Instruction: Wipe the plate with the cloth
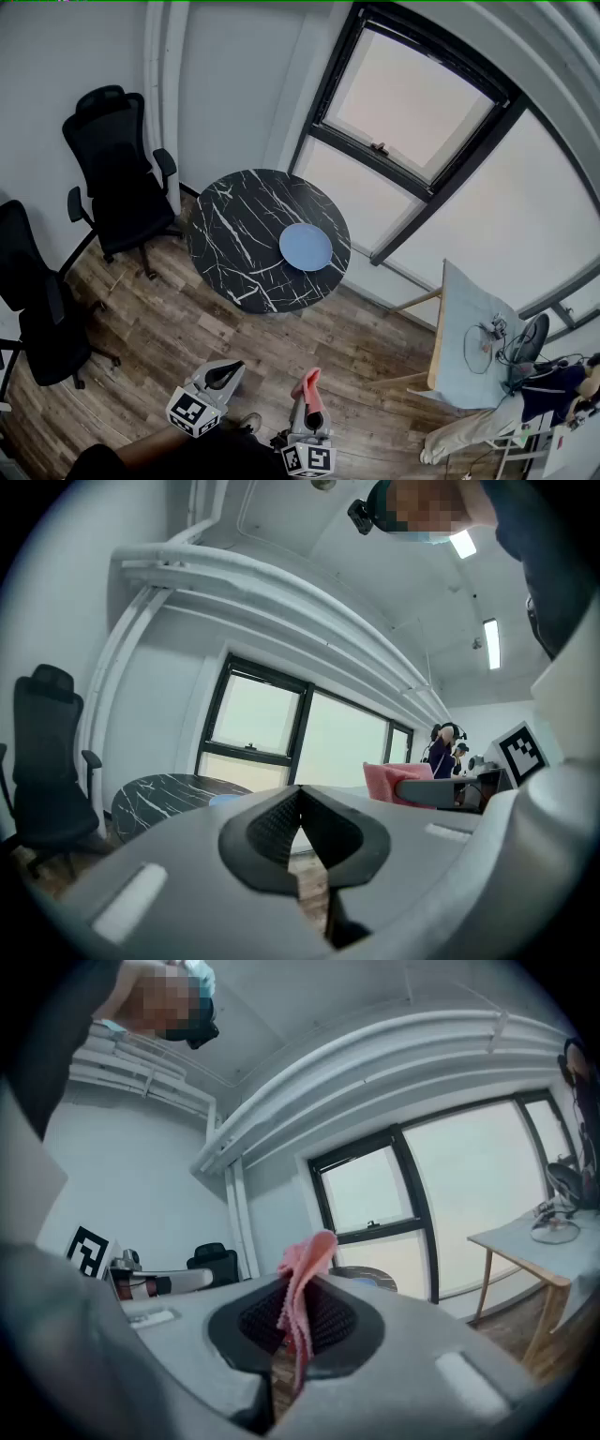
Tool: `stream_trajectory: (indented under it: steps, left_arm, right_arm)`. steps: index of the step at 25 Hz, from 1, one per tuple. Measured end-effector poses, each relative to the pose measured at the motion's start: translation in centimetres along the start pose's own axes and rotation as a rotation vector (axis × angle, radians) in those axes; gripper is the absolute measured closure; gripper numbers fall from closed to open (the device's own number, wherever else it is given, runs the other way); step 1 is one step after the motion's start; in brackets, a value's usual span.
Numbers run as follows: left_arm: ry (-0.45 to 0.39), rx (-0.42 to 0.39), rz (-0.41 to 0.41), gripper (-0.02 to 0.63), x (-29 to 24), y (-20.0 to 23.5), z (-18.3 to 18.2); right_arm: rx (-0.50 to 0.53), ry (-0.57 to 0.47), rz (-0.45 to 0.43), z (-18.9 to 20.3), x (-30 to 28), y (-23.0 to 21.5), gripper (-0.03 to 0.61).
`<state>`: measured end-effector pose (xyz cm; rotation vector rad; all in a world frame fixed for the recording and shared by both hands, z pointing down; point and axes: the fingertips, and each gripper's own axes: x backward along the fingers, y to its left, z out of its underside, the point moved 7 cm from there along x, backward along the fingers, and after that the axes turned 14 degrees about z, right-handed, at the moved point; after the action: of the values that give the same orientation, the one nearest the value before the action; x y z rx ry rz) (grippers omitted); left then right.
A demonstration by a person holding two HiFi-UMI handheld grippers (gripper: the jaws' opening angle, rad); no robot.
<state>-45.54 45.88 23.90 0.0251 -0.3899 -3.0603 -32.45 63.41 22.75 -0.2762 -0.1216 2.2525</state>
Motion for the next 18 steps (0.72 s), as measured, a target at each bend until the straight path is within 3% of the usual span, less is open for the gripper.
stream_trajectory:
  steps: [18]
  left_arm:
    - [0.040,0.004,-0.051,0.612,-4.5,-4.0,1.4]
  right_arm:
    - [0.024,-0.023,-0.062,-0.8,1.6,-5.4,0.568]
